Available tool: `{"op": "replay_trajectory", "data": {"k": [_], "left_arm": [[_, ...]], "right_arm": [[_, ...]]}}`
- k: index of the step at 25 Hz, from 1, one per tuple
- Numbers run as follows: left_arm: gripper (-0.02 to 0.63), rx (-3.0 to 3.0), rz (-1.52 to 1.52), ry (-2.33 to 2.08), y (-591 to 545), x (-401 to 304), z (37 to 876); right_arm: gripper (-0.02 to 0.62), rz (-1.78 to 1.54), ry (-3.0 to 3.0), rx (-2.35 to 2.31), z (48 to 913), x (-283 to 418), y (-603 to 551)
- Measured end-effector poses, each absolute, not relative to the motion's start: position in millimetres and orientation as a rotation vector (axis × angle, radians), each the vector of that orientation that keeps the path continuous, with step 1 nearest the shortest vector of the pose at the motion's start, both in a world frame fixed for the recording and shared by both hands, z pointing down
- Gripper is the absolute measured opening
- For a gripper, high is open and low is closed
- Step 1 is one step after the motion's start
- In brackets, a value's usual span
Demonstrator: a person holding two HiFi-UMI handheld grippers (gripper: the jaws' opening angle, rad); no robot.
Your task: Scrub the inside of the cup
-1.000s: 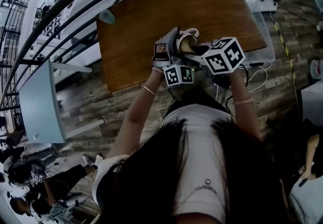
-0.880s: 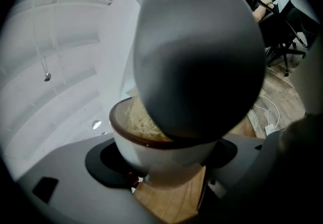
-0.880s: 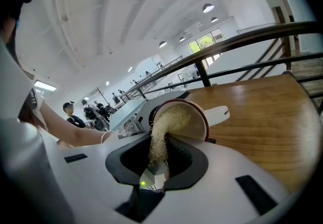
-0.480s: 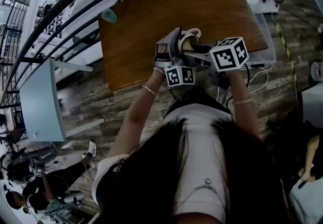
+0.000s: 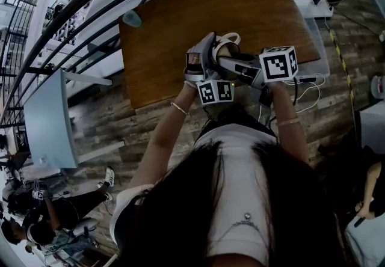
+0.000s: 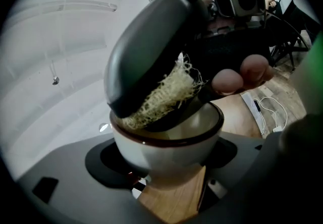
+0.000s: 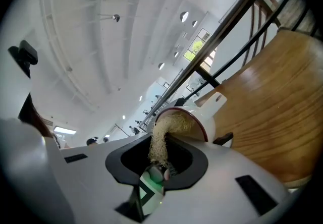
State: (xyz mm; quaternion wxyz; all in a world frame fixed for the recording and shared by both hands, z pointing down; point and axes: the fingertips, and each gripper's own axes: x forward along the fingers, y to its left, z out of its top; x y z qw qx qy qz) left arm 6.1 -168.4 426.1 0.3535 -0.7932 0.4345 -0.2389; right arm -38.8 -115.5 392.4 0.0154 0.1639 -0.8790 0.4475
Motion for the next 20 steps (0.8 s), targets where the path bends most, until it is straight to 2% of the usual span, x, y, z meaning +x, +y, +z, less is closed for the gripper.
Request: {"op": "replay_trajectory", "data": {"k": [20], "left_arm": [[0.411, -1.989, -0.549, 1.195, -167, 4, 407]], "right_arm": [[0.081, 1.824, -2.842, 0.51, 372, -26, -121]]}}
